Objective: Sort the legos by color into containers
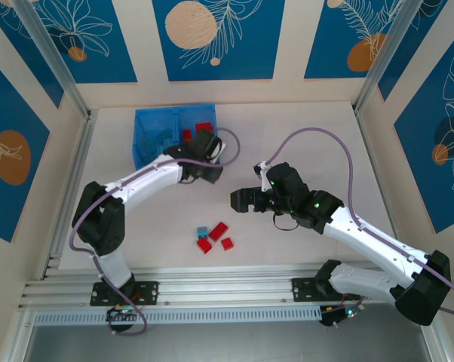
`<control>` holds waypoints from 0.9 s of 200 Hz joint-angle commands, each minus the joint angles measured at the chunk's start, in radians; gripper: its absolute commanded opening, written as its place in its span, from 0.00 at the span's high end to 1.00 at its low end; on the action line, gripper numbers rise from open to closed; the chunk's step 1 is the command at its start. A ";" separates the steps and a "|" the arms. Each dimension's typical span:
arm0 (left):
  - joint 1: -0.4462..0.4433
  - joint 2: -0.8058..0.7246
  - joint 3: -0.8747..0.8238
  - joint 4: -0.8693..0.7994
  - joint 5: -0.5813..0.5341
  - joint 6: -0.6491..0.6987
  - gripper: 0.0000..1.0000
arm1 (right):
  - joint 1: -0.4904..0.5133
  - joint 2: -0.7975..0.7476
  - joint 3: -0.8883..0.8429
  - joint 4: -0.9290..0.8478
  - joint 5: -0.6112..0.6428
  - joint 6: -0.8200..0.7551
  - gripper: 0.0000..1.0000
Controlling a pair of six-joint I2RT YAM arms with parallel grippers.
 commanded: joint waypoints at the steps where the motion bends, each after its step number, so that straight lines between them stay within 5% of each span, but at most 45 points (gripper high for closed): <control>1: 0.075 0.078 0.129 0.010 -0.172 -0.013 0.67 | -0.005 -0.025 -0.012 0.012 -0.014 0.020 0.04; 52: 0.193 0.418 0.577 -0.052 -0.195 -0.007 0.66 | -0.003 -0.074 -0.008 -0.027 -0.001 0.026 0.04; 91: 0.242 0.593 0.886 -0.195 -0.171 -0.033 0.50 | -0.003 -0.146 -0.021 -0.073 0.024 0.037 0.04; 136: 0.239 0.436 0.763 -0.150 -0.066 -0.071 0.45 | -0.005 -0.173 -0.046 -0.063 0.034 0.046 0.04; 180: 0.203 0.012 0.303 0.034 0.082 -0.162 0.46 | -0.006 -0.135 -0.060 -0.028 0.035 0.045 0.04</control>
